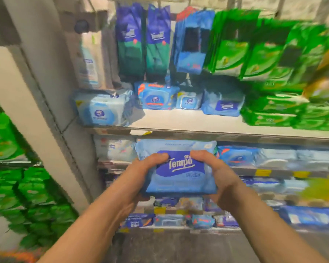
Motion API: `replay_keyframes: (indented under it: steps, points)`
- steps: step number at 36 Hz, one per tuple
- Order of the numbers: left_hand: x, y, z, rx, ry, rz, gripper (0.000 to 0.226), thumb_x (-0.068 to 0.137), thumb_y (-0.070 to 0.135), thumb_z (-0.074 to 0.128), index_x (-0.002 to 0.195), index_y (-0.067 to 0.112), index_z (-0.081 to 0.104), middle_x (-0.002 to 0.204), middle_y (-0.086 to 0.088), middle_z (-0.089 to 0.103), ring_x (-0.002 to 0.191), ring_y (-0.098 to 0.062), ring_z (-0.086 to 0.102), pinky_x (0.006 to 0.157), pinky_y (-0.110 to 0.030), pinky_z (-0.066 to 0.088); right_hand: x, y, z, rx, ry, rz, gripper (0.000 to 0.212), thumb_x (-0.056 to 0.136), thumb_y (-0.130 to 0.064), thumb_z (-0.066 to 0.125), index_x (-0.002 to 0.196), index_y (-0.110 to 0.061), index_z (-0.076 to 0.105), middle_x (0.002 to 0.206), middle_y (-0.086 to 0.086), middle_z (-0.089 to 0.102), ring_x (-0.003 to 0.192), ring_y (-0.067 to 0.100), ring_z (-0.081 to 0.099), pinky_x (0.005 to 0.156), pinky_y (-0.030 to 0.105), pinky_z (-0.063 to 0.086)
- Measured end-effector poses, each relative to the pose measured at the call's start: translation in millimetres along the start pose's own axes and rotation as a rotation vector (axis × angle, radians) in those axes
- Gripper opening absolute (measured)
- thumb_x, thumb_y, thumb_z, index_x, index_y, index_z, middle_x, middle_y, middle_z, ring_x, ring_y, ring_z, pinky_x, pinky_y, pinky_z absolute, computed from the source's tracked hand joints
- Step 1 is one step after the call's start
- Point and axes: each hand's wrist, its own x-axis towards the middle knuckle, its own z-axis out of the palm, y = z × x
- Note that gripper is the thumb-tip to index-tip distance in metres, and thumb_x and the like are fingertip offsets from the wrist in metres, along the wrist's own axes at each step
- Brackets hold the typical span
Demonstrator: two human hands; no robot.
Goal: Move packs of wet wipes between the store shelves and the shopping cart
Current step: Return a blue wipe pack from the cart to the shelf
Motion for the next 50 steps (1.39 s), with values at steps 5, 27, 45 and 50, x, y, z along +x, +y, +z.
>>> replay_keyframes:
  steps: [5,27,45,50]
  points:
    - [38,5,43,0.083,0.005,0.033,0.017,0.071,0.025,0.075,0.06,0.012,0.076,0.062,-0.001,0.073,0.056,-0.01,0.071,0.064,-0.021,0.057,5,-28,-39,0.049,0.025,-0.067,0.053,0.063,-0.036,0.078,0.108,-0.009,0.077,0.11,0.016,0.076,0.097,0.03,0.075,0.091,0.042,0.06]
    - [186,64,116,0.48,-0.177,0.435,0.06,0.055,0.056,0.08,0.102,0.021,0.073,0.101,-0.007,0.077,0.101,-0.032,0.071,0.095,-0.053,0.053,67,-114,-120,0.077,0.22,-0.436,0.115,0.037,-0.043,0.096,0.136,-0.001,0.057,0.108,0.02,0.075,0.085,0.031,0.076,0.063,0.037,0.061]
    - [229,53,165,0.451,-0.155,0.48,0.061,0.047,0.042,0.098,0.096,0.037,0.064,0.103,0.012,0.074,0.095,-0.005,0.072,0.079,-0.026,0.058,119,-152,-204,0.001,0.15,-0.51,0.064,0.055,-0.021,0.077,0.117,-0.006,0.066,0.098,0.012,0.078,0.083,0.026,0.075,0.072,0.039,0.062]
    - [256,26,162,0.567,-0.061,0.474,0.077,0.047,0.066,0.091,0.112,0.057,0.05,0.127,0.006,0.06,0.118,-0.01,0.062,0.099,-0.04,0.053,142,-151,-227,-0.1,0.096,-0.441,0.073,0.048,-0.028,0.078,0.119,-0.018,0.066,0.103,0.01,0.076,0.091,0.031,0.074,0.071,0.045,0.061]
